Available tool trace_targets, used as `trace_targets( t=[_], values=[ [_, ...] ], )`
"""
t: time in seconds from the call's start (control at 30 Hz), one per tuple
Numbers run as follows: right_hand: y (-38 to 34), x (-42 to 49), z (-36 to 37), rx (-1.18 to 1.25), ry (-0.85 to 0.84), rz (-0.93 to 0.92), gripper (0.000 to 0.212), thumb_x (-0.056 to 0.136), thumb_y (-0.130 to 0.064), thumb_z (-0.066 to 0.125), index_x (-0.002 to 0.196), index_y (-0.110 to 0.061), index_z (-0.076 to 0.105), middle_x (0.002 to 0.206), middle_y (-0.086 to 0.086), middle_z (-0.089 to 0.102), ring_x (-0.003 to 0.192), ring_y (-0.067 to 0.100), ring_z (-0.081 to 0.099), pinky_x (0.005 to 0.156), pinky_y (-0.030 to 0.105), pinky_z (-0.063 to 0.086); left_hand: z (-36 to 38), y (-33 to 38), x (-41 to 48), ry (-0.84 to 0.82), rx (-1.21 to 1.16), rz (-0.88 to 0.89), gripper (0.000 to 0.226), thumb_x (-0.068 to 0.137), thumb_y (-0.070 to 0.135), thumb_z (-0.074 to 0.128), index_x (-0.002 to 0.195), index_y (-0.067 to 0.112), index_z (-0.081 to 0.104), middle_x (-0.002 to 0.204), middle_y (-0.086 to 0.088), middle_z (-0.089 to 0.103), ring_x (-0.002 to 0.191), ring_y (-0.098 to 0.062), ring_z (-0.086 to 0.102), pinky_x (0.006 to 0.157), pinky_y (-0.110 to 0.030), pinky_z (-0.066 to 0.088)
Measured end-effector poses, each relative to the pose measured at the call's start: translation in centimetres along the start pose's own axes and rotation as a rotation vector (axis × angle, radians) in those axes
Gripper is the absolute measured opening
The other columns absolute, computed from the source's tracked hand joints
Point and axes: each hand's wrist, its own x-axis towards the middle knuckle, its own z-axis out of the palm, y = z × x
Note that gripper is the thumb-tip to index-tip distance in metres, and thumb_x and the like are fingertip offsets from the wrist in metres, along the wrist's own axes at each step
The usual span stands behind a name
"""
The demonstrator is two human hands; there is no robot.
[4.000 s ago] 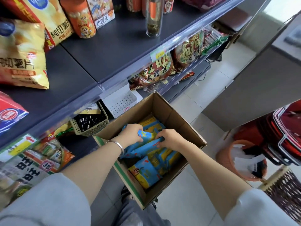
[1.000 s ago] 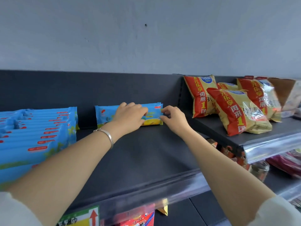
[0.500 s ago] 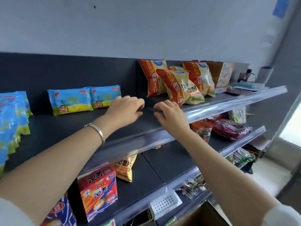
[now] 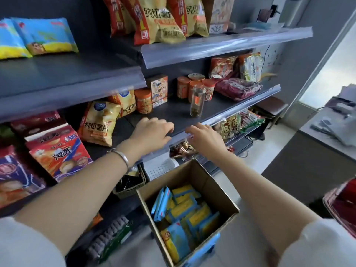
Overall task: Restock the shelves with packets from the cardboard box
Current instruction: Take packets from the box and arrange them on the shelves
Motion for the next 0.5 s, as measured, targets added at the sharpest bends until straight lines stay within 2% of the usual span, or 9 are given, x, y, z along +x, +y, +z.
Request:
trace_targets(
  t=[0.33,0.5],
  values=[
    [5.1,-8.3,11.1,0.049,-0.466,0.149,0.033,0.094,-0.031,0.048,0.126,-0.026,0.052,0.121,0.004,0.052,0.114,0.029,0.049,0.085,0.039,0.048,13.6,6.0,-2.6,-0.421,-0.144,0.058,0.022,0.092,0.034,0.05,0.11,0.023,0.054,0.111,0.0,0.059,0.11,-0.023,0.053,0.09,-0.036,0.039],
    [6.4,-11.4,16.0,0.057,-0.729,0.242,0.031,0.093,-0.034,0.051,0.121,-0.021,0.055,0.117,0.009,0.053,0.112,0.034,0.051,0.089,0.043,0.047,20.0,6.8,-4.0,-0.677,-0.198,0.089,0.022,0.093,0.029,0.05,0.113,0.021,0.055,0.112,0.0,0.059,0.109,-0.024,0.053,0.084,-0.034,0.04]
  ],
)
